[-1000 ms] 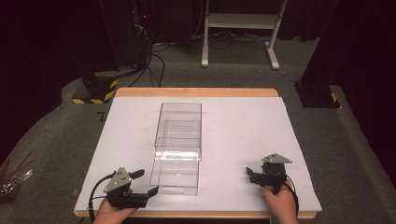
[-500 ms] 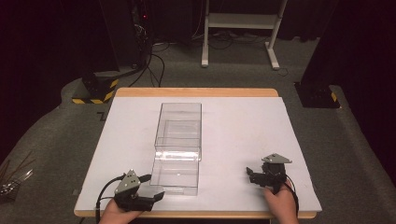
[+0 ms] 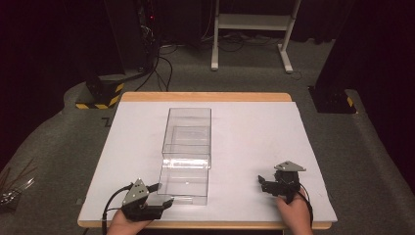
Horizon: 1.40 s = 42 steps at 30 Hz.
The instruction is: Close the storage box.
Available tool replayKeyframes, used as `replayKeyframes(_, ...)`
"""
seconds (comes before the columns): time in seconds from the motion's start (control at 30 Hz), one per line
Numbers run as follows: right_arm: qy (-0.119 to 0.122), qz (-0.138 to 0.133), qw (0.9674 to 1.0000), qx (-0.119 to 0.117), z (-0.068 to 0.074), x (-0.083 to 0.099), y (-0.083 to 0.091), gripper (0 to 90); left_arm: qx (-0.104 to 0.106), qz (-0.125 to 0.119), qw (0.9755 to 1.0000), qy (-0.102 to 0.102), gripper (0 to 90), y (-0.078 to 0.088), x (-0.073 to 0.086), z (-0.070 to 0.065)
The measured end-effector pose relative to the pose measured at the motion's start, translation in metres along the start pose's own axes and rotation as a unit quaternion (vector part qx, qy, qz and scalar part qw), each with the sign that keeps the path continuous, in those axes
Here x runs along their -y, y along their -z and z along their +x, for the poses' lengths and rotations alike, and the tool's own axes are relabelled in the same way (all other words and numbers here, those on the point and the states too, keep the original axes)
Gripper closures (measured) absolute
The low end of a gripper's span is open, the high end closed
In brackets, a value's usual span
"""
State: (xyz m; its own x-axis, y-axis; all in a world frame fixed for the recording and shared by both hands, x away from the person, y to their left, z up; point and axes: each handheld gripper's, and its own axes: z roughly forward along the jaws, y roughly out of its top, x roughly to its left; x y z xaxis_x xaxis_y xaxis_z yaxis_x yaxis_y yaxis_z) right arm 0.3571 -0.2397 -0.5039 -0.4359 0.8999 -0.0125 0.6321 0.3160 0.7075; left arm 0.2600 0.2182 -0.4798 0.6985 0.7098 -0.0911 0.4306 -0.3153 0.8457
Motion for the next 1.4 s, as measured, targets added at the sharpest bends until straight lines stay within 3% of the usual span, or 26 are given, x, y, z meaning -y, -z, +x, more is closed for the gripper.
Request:
replayKeyframes(0.3, 0.0, 0.0, 1.0, 0.0, 0.0, 0.0, 0.0, 13.6, -0.006, -0.004, 1.0, -0.003, 29.0, -0.001, 0.0, 0.0)
replayKeyframes(1.4, 0.0, 0.0, 1.0, 0.0, 0.0, 0.0, 0.0, 13.5, -0.03, -0.036, 0.9987, 0.02, 33.6, -0.011, -0.008, 0.007)
